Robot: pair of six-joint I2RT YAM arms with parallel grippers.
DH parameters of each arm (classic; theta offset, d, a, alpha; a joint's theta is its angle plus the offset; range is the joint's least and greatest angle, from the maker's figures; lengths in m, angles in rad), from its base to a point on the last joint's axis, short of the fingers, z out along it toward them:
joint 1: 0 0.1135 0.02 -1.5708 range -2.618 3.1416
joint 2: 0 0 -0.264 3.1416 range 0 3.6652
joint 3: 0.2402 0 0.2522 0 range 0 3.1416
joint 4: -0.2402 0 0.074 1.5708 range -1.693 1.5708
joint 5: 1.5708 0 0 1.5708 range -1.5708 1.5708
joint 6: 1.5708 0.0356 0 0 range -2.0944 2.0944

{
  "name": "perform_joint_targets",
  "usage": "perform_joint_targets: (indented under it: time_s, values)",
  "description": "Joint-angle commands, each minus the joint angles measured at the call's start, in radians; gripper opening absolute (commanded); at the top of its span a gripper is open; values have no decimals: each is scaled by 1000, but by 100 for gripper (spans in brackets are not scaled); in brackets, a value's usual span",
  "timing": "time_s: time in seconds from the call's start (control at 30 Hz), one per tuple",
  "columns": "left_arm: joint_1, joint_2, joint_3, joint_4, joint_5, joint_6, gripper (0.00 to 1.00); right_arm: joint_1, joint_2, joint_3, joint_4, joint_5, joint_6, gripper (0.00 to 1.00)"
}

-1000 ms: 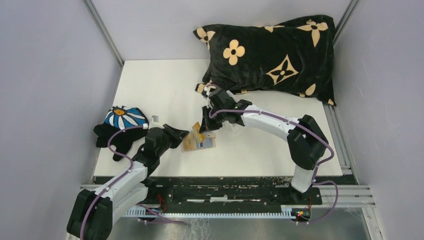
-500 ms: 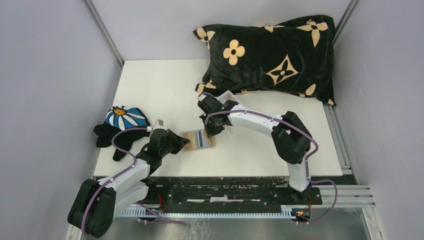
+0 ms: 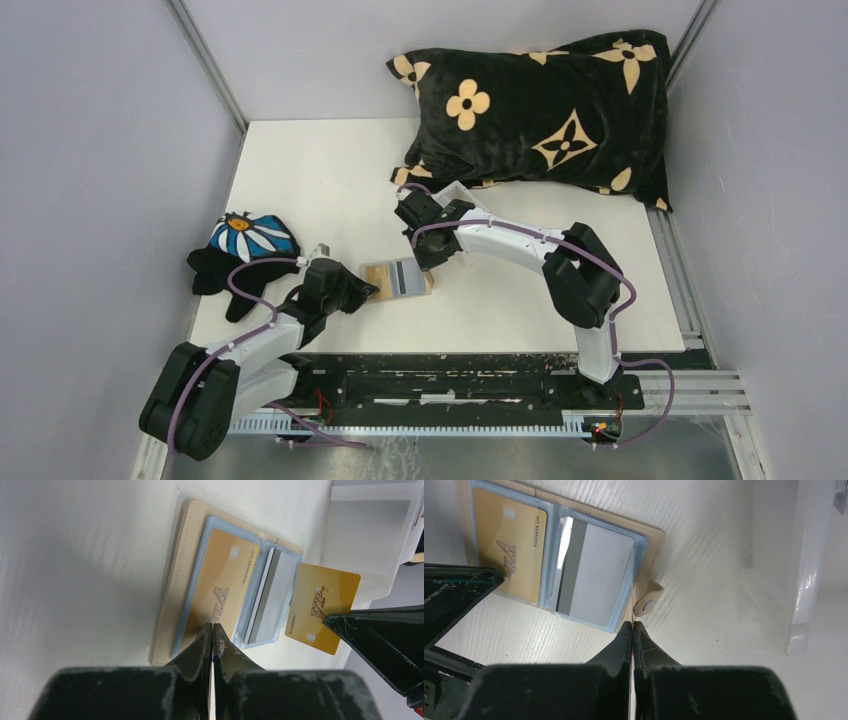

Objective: Put the credit cards into the card holder
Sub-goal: Turn over the card slot in the card holder.

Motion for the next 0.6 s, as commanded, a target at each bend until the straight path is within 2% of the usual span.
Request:
perform_joint_targets:
  time_s: [0.0,0.3,0.57]
  values:
    - [-8,5,6,9,-15,44,6,3,-11,40,5,20,1,1]
    - [-7,9,1,-5,-16,44,6,-39,-20,13,45,-75,83,1]
    - [-10,6,-3,-8,-23,40,6,-69,-55,-32,77,-70,120,1]
